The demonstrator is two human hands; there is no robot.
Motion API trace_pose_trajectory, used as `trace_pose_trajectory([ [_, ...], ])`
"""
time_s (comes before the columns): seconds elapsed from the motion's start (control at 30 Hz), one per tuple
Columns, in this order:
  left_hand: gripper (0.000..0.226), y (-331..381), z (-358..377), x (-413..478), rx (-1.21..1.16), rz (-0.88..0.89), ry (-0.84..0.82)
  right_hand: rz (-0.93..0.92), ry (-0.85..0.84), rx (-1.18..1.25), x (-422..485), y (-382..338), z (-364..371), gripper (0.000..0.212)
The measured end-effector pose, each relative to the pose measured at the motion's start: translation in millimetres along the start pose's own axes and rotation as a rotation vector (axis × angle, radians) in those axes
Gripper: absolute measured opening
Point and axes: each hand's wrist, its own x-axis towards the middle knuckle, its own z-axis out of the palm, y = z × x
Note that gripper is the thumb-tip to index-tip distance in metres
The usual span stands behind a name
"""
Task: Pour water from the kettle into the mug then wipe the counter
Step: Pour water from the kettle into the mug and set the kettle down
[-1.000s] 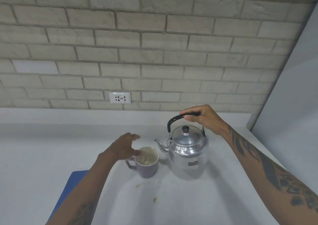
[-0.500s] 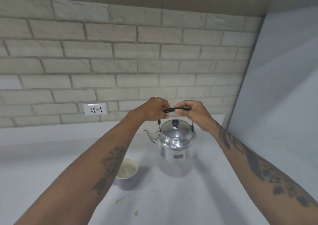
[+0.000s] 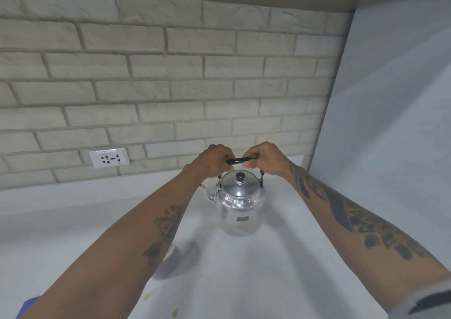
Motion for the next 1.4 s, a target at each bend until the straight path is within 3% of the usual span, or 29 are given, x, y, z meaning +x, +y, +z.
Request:
trace_pose_trajectory([
  [0.57,0.016,-42.3,45.8,31.4,0.029,-0.163,0.041,0.021,-0.122,-0.172,48.9,42.9,57.9,0.008],
  [0.7,0.016,-53.3,50.9,34.6,0.016,-0.185,0.040,0.020,-0.152,-0.186,53.6,43.8,65.8,0.022],
  [0.87,0.017,-60.6,53.2,37.2,0.009,-0.199,0.045,0.039,-0.161,-0.184,57.0,43.0,71.7,0.013],
  [1.0,0.019,-65.4,56.5,39.3,-0.002,-0.221,0.041,0.057,-0.162,-0.194,58.5,44.2,75.8,0.026],
  [1.13,0.017,-68.2,58.1,40.4,0.003,-0.240,0.030,0.077,-0.188,-0.185,60.2,45.7,77.2,0.011],
  [1.4,0.027,-72.6,59.5,35.4,-0.043,-0.243,0.015,0.111,-0.200,-0.178,59.2,46.3,80.9,0.012],
])
